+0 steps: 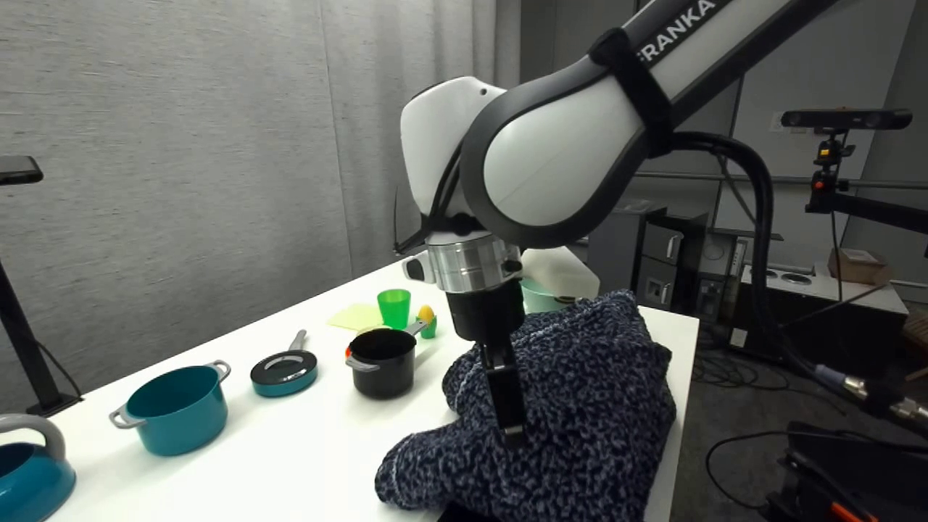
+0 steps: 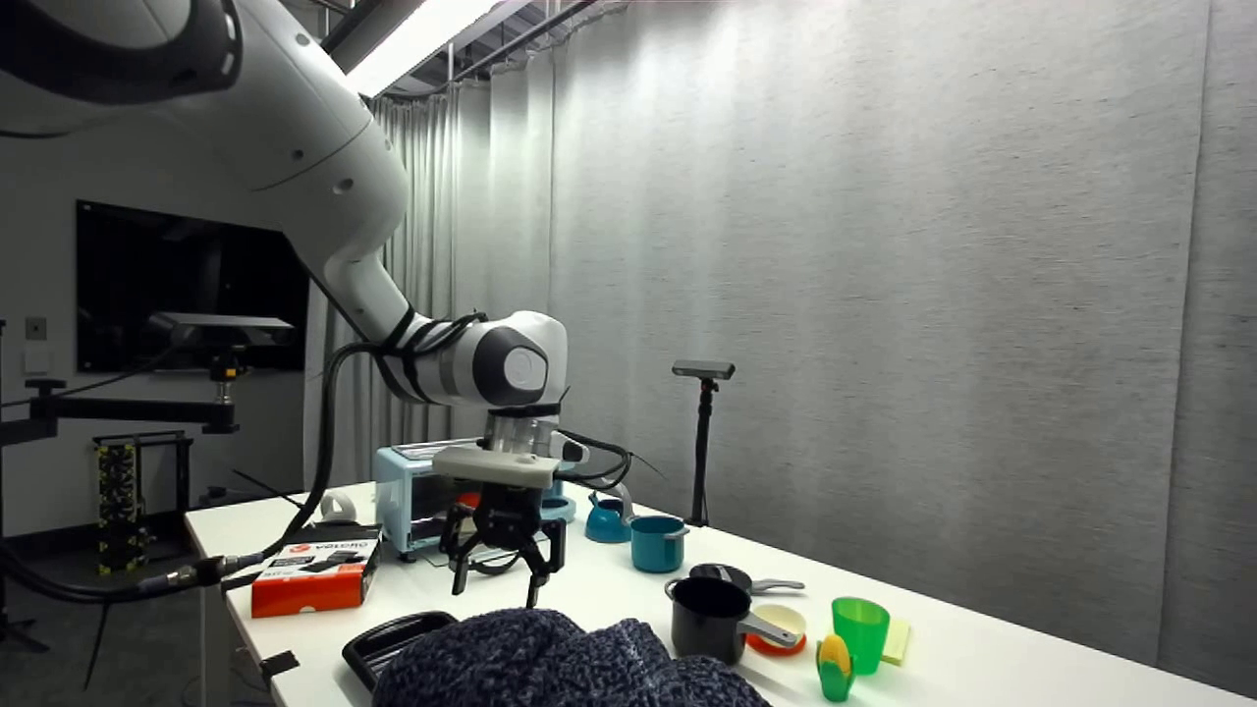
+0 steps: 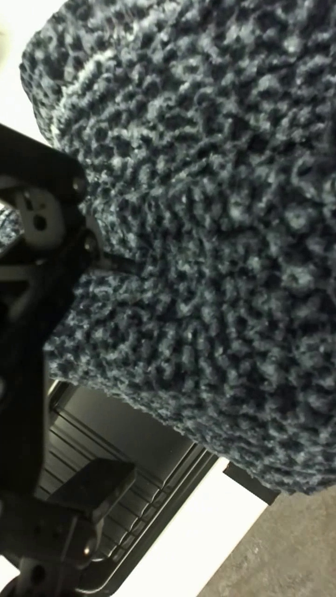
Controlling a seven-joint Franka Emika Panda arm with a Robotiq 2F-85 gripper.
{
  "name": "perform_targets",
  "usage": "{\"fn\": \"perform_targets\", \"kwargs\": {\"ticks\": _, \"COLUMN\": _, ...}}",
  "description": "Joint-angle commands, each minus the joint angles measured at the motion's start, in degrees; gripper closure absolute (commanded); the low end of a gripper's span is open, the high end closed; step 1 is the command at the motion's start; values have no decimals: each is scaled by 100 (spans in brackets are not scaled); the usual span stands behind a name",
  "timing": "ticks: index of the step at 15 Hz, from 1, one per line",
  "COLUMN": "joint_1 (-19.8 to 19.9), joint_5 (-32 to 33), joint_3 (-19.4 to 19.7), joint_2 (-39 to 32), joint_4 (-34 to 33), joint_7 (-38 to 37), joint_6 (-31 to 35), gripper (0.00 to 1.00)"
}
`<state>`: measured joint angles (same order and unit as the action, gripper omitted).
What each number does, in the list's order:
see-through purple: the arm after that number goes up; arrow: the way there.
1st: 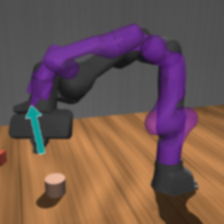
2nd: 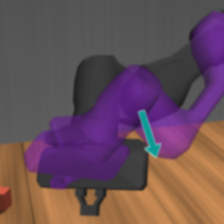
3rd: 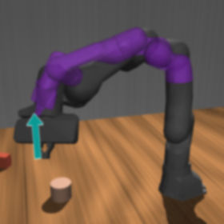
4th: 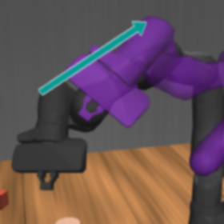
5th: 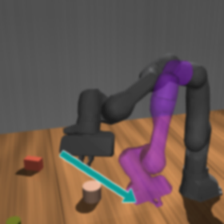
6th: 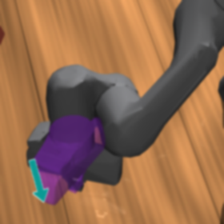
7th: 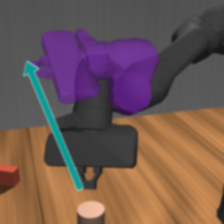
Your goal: Fold up the grey cloth on the table.
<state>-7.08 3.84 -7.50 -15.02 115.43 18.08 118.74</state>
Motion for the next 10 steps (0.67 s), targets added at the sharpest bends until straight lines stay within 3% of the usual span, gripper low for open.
{"fn": "perform_targets", "kwargs": {"ticks": 1, "joint_1": 17, "joint_5": 229, "joint_3": -9, "joint_2": -167, "joint_4": -357, "joint_7": 66, "joint_6": -437, "gripper": 0}}
{"fn": "perform_targets", "kwargs": {"ticks": 3, "joint_1": 77, "joint_5": 185, "joint_3": 25, "joint_2": -103, "joint_4": -257, "joint_7": -13, "joint_6": -316, "gripper": 0}}
{"fn": "perform_targets", "kwargs": {"ticks": 10, "joint_1": 50, "joint_5": 776, "joint_3": 368, "joint_2": 17, "joint_4": 204, "joint_7": -1492, "joint_6": 549, "gripper": 0}}
